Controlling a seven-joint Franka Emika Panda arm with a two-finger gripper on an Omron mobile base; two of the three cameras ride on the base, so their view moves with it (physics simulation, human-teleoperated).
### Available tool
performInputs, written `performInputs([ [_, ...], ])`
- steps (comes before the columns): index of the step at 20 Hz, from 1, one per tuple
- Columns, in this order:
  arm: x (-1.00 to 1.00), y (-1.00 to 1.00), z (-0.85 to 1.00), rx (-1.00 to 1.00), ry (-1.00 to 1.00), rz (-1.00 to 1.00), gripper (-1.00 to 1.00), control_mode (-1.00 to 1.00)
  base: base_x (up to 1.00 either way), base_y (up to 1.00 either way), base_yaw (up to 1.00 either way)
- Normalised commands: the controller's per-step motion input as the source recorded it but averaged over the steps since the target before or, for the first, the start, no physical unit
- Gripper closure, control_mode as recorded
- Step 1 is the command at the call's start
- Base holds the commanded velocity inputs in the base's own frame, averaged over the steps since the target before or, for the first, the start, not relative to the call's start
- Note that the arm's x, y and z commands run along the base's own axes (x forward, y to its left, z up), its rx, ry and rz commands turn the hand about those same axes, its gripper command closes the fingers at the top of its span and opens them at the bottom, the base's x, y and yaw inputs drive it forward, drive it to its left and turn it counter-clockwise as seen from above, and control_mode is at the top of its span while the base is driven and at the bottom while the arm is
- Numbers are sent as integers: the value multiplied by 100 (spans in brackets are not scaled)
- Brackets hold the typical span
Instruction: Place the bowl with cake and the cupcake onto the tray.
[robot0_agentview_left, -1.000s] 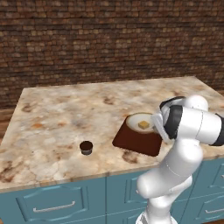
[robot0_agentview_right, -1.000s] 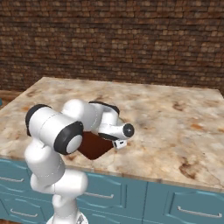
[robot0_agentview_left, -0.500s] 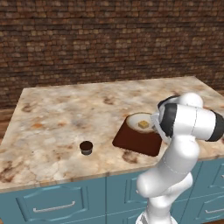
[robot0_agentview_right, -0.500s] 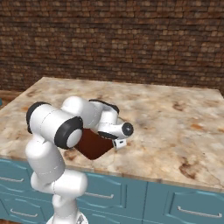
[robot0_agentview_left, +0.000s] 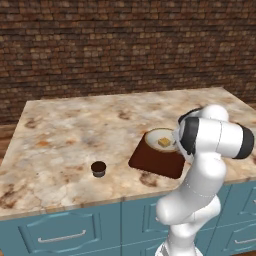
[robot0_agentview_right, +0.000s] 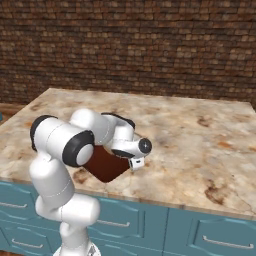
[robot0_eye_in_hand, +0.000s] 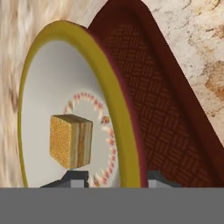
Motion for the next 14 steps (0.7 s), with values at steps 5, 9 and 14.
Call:
performInputs([
  [5,0,0,-13,0,0,0,-100,-100,0,0,0],
  [9,-10,-2,17,0,4,0,-100,-100,0,0,0],
  [14,-33,-1,41,0,3,1,-100,-100,0,0,0],
])
